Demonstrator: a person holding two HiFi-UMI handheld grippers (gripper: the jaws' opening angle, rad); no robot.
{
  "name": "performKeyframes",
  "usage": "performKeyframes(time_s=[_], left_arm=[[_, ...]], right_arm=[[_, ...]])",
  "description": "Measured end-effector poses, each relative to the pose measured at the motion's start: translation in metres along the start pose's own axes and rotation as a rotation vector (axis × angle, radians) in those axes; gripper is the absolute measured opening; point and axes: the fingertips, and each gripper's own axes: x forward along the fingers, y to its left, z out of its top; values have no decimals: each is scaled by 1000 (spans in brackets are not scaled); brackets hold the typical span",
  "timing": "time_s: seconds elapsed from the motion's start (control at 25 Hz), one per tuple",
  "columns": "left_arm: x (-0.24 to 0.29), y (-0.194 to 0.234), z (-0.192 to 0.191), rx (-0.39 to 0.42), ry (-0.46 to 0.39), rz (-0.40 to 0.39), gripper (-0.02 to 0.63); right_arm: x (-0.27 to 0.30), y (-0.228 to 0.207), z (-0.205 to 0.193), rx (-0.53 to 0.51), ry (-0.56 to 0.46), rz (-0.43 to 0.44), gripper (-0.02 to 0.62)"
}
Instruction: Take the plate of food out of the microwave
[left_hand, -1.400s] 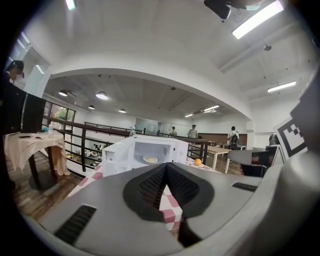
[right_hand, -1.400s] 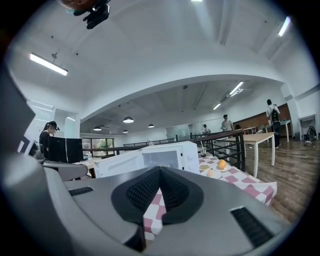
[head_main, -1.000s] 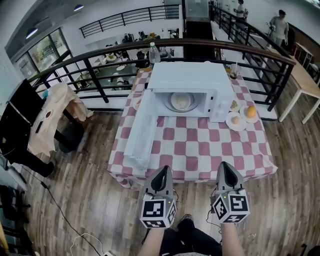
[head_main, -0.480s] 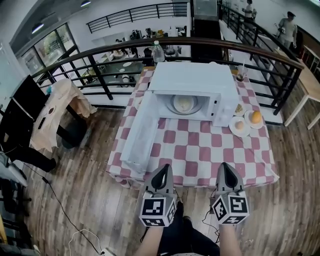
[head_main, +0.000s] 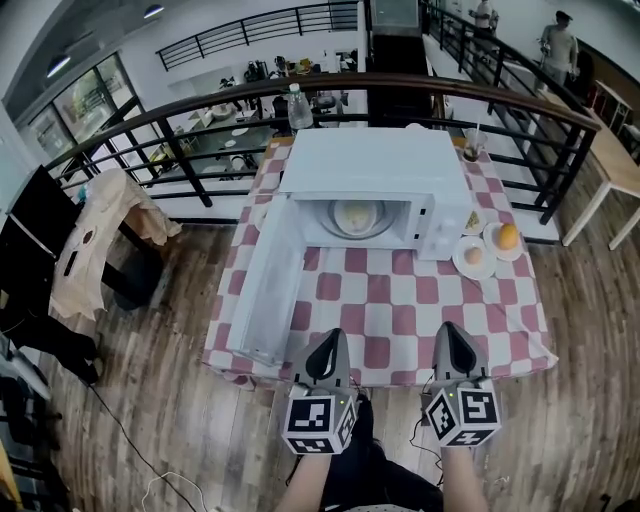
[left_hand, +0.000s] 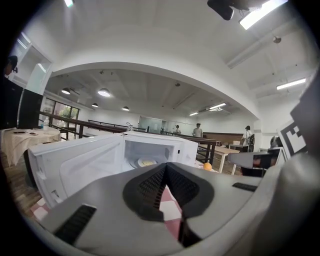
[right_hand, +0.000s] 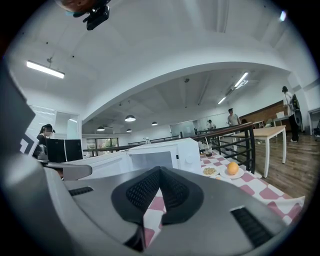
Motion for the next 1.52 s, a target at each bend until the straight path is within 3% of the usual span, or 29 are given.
performKeyframes(time_s=[0.84,1.52], left_arm=[[125,69,2,-84,40,-27,11],[196,106,-9,-149,100,-34,8]], right_arm=[[150,31,0,-54,64,60,-8],[237,33,-25,-23,162,55,-7]])
